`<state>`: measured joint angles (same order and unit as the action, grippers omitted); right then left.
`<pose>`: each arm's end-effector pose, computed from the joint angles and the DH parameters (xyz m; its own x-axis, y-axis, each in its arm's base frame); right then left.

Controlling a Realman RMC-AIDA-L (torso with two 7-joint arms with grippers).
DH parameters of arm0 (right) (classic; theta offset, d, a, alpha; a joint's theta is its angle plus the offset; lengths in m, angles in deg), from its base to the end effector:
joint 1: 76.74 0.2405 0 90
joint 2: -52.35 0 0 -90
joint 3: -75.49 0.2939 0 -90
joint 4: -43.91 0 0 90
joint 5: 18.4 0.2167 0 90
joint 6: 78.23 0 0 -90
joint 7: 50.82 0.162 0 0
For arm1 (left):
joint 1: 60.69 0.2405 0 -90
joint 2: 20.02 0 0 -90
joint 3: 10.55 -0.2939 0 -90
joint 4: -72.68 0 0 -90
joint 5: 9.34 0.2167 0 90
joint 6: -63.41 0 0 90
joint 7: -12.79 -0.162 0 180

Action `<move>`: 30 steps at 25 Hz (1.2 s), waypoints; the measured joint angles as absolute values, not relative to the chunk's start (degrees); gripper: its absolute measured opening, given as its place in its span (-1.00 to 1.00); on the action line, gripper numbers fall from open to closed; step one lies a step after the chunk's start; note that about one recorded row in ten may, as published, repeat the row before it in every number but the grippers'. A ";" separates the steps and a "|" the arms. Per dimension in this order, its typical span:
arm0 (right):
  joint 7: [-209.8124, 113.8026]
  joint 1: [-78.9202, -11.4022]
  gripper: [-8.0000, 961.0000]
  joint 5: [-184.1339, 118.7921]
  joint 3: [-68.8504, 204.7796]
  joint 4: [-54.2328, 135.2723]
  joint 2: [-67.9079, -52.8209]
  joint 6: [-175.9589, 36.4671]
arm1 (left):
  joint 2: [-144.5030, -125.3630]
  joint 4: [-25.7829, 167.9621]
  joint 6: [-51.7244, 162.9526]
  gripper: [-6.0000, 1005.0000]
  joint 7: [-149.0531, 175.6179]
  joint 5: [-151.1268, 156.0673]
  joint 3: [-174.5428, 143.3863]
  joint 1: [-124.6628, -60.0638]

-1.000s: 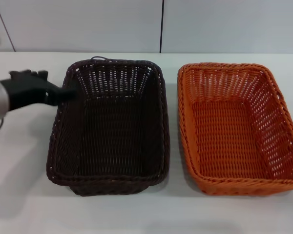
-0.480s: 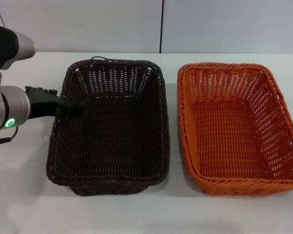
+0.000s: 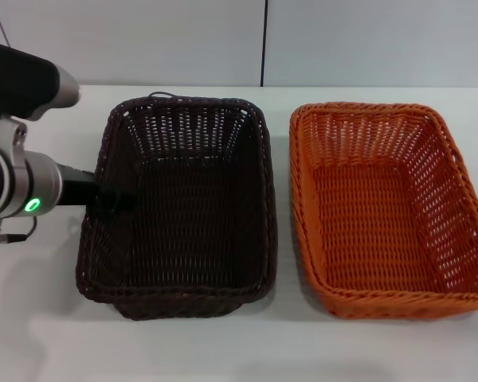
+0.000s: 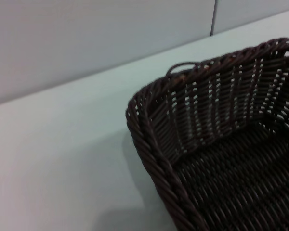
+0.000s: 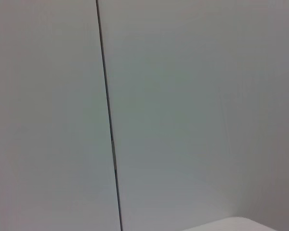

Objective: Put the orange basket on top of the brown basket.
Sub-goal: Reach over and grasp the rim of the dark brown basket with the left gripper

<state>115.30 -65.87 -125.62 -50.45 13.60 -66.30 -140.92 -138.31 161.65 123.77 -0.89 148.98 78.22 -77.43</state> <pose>0.4097 0.3123 -0.0075 0.6498 0.0149 -0.7599 -0.7143 0.3537 -0.6039 -0.2517 0.3819 -0.0147 0.7105 0.6769 0.1925 0.5777 -0.4048 -0.7088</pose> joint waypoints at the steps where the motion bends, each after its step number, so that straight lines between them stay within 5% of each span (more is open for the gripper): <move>1: 115.30 -65.87 0.64 -125.62 -50.45 13.60 -66.30 -140.92 | -138.31 161.65 123.77 0.42 -0.89 148.98 78.22 -77.43; 15: 115.30 -66.05 0.64 -125.94 -50.89 13.48 -66.39 -140.71 | -138.09 156.21 124.00 0.39 -0.66 149.69 77.73 -81.34; 17: 115.30 -66.00 0.64 -125.98 -50.91 13.50 -66.39 -140.71 | -138.11 156.38 124.01 -0.15 -0.71 149.70 77.50 -81.32; 30: 115.29 -65.87 0.64 -126.07 -50.97 13.34 -66.39 -140.72 | -138.08 160.73 127.91 -0.29 -9.53 149.08 78.12 -81.10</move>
<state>115.29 -65.87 -126.07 -50.97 13.34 -66.39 -140.72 -138.08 160.73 127.91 -9.53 149.08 78.12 -81.10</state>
